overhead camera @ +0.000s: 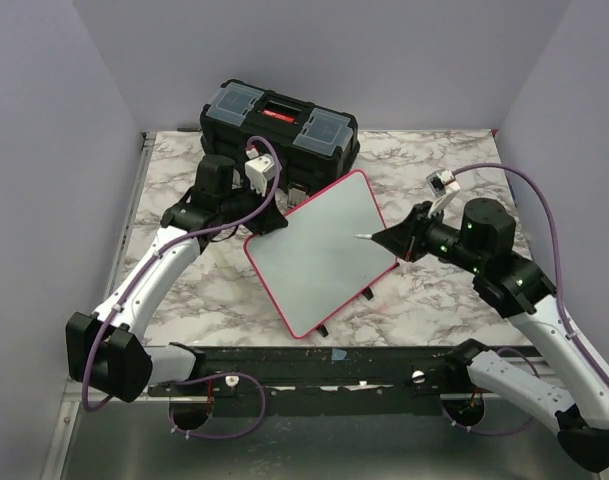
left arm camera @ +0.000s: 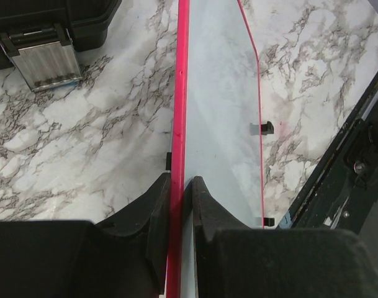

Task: Write a sentence on the whiteboard
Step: Hold the whiteboard on the whiteboard stand.

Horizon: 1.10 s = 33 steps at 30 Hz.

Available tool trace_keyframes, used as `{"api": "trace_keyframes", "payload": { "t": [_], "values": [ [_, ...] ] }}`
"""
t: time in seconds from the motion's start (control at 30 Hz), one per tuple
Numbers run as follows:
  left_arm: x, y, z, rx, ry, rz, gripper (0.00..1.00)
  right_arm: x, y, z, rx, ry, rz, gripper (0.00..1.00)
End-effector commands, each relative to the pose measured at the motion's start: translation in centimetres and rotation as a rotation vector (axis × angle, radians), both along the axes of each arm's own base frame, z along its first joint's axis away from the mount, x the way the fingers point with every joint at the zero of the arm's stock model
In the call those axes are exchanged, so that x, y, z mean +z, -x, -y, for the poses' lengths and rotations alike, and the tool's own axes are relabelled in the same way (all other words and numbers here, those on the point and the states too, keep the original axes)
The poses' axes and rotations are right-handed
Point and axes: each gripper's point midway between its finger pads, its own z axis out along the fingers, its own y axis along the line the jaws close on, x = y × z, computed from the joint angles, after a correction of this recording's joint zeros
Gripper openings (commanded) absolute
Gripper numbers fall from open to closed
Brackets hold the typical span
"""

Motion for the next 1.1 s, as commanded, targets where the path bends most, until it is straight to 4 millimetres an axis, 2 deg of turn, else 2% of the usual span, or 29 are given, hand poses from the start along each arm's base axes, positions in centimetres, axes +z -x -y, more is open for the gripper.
{"api": "trace_keyframes", "payload": {
  "t": [0.0, 0.1, 0.17, 0.3, 0.43, 0.63, 0.7, 0.87, 1.03, 1.07],
  "values": [
    [2.5, -1.6, -0.9, 0.058, -0.063, 0.153, 0.0, 0.6, -1.2, -2.0, -0.004, -0.021, 0.004, 0.01],
    [2.6, -1.6, -0.8, 0.059, -0.074, 0.146, 0.0, 0.7, -1.7, -3.8, -0.034, 0.04, 0.033, 0.01],
    [2.7, -1.5, -0.7, 0.054, -0.072, 0.14, 0.0, 0.9, -1.2, -5.1, -0.052, 0.081, 0.078, 0.01],
    [2.1, -1.4, -1.0, 0.053, -0.116, 0.127, 0.0, 0.3, 1.1, -7.8, -0.033, 0.134, 0.155, 0.01],
    [1.6, -1.0, -1.2, 0.044, -0.137, 0.119, 0.0, -0.7, 2.9, -9.5, -0.009, 0.135, 0.207, 0.01],
    [1.5, -0.8, -0.9, 0.049, -0.113, 0.142, 0.0, -1.2, 6.3, -12.2, 0.048, 0.155, 0.313, 0.01],
    [1.3, -0.8, -1.1, 0.056, -0.118, 0.148, 0.0, -1.6, 6.8, -12.7, 0.048, 0.167, 0.334, 0.01],
    [1.4, -0.5, -1.0, 0.057, -0.102, 0.169, 0.0, -2.2, 7.0, -14.0, 0.052, 0.14, 0.34, 0.01],
    [1.1, -0.3, -1.1, 0.063, -0.097, 0.176, 0.0, -3.3, 6.5, -15.7, 0.043, 0.187, 0.339, 0.01],
    [1.0, -0.3, -1.0, 0.061, -0.095, 0.173, 0.0, -2.9, 6.3, -16.3, 0.031, 0.163, 0.344, 0.0]
  ]
}}
